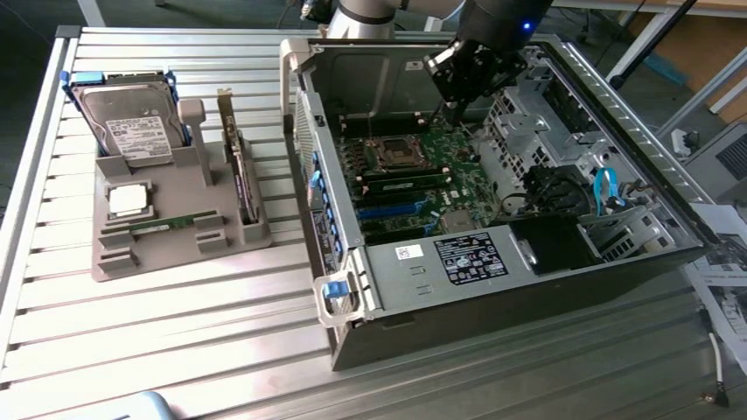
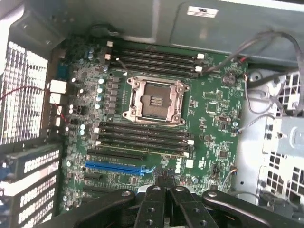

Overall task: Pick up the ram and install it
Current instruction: 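Press down the ram until it locks into place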

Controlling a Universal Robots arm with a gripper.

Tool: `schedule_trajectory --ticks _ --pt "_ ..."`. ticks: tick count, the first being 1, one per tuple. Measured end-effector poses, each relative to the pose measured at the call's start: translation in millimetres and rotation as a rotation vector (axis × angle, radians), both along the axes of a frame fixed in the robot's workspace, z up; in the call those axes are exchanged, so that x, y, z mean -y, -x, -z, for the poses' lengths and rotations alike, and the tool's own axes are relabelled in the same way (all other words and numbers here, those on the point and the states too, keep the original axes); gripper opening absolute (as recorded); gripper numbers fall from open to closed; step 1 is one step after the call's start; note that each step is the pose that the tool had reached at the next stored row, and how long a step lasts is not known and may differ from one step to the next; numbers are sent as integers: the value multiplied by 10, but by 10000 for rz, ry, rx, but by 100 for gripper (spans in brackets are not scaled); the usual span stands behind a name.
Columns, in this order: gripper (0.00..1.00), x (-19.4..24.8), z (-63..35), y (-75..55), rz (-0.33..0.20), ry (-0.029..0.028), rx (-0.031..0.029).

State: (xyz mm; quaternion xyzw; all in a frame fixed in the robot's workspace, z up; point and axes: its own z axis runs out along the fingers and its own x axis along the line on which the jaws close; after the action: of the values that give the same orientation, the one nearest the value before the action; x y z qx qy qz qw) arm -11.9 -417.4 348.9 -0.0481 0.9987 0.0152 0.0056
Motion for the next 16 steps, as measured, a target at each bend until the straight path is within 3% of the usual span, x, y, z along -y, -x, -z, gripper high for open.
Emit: schedule_trajectory --ticks 4,14,16 --pt "10 0 0 0 537 -1 0" --pt "10 0 0 0 562 -1 0" --pt "10 0 0 1 563 1 -40"
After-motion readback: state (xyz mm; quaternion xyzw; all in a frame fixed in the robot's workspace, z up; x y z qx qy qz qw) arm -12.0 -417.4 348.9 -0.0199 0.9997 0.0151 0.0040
